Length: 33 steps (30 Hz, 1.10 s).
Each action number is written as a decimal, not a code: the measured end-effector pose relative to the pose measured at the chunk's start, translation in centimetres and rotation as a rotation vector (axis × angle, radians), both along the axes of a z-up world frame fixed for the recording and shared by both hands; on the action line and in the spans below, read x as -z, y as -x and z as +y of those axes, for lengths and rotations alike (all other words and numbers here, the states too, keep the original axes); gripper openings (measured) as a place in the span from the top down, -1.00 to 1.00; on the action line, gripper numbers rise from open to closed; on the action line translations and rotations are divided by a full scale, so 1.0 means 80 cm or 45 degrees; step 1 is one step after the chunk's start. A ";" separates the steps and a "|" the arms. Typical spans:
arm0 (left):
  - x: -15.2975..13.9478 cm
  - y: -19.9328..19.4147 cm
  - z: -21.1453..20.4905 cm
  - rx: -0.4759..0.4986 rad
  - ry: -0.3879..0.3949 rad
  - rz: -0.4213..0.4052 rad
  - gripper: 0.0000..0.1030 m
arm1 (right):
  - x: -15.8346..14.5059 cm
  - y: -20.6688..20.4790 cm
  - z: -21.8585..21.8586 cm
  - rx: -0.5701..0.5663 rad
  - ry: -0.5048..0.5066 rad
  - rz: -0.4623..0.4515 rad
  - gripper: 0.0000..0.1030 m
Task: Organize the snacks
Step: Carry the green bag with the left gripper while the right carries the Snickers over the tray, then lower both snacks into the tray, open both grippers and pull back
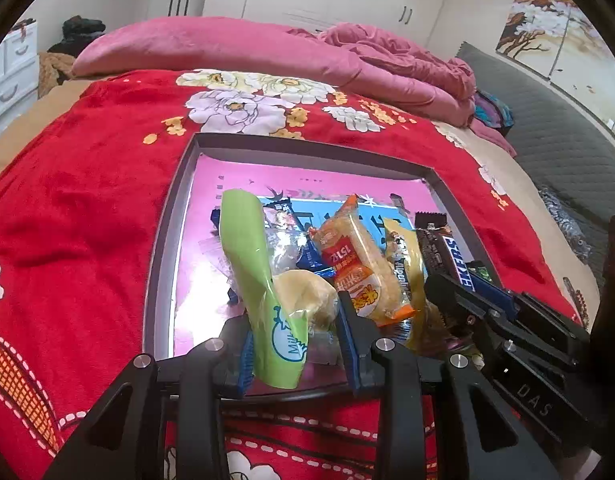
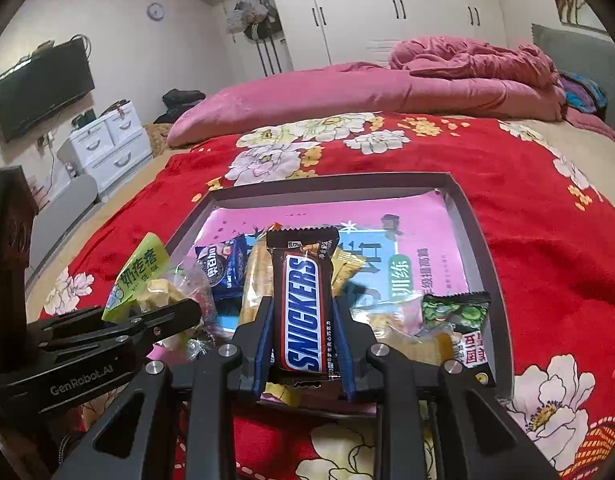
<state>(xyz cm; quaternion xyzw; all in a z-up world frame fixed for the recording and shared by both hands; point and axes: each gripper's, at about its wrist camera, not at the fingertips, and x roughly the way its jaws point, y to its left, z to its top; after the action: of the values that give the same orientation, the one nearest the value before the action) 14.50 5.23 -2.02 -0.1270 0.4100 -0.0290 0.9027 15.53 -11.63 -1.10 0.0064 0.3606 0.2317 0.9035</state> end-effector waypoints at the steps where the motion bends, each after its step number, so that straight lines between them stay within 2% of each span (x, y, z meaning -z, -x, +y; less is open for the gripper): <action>1: 0.000 0.000 0.000 -0.002 0.000 0.001 0.29 | 0.001 0.000 0.001 -0.007 0.003 0.001 0.45; 10: 0.003 -0.003 0.003 -0.028 -0.021 0.018 0.28 | 0.002 -0.001 0.011 -0.028 0.031 -0.013 0.44; 33: 0.004 -0.002 0.007 -0.032 -0.004 0.022 0.28 | 0.002 -0.001 0.012 -0.032 0.038 -0.019 0.42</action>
<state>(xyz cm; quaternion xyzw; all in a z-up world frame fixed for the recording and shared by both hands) 14.64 5.78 -2.31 -0.1310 0.4163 -0.0162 0.8996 15.58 -10.71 -1.24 -0.0132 0.3574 0.2378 0.9031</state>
